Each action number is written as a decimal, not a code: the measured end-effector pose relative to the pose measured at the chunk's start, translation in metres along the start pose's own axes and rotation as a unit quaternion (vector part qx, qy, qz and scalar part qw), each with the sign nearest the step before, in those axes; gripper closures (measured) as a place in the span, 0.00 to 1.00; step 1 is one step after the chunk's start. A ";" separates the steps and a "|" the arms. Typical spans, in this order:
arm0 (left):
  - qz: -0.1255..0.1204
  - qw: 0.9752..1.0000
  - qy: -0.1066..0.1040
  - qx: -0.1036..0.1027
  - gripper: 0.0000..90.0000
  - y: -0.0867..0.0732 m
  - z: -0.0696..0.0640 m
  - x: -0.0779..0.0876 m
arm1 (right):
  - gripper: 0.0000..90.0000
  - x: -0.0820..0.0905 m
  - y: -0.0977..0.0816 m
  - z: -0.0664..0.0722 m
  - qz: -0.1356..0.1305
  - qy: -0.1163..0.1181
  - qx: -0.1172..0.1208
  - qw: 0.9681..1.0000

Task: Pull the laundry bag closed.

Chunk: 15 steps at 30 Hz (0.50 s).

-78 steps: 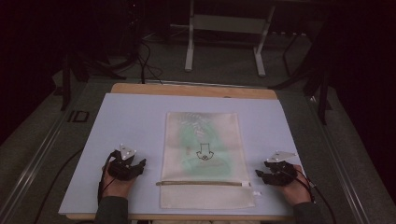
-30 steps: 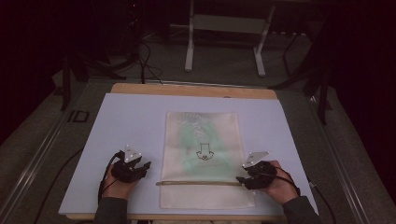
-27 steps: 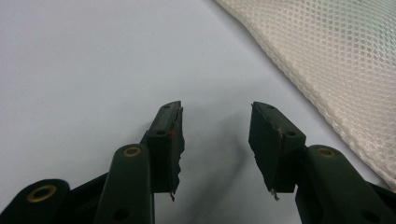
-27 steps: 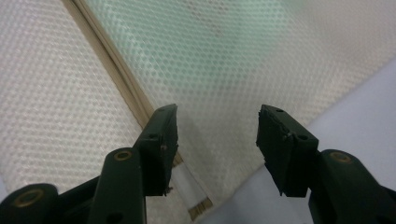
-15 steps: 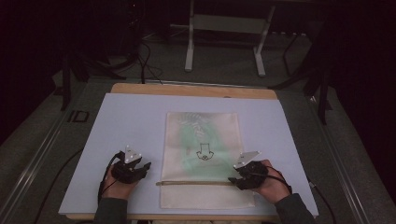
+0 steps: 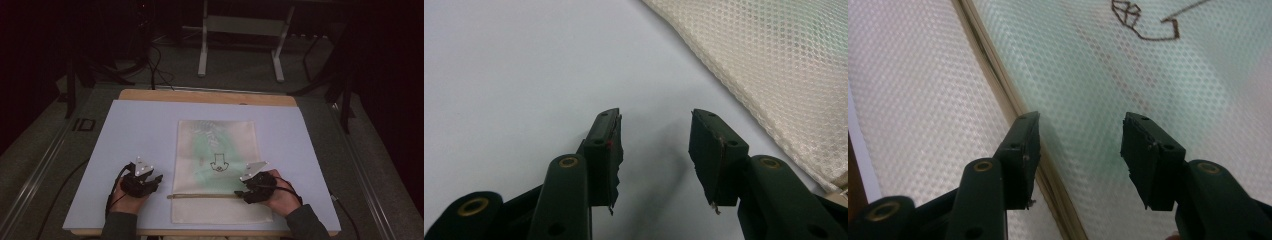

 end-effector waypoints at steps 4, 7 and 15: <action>0.000 1.000 0.000 0.000 0.62 0.000 0.000 0.000 | 0.56 -0.003 0.005 0.005 -0.002 0.008 0.003 1.000; 0.002 1.000 -0.001 -0.002 0.62 0.000 -0.001 0.000 | 0.58 -0.005 0.011 0.010 -0.009 0.020 0.001 1.000; 0.000 1.000 -0.002 -0.006 0.62 0.001 -0.001 0.000 | 0.60 -0.010 0.020 0.021 -0.006 0.031 0.012 0.999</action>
Point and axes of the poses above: each handheld gripper's, and its own axes: x roughly backward along the jaws, y roughly out of its top, z roughly to its left, the point moved 10 cm from there along -x, roughly forward along the jaws, and after that the axes turned 12 degrees about -x, right-handed, at the moved point
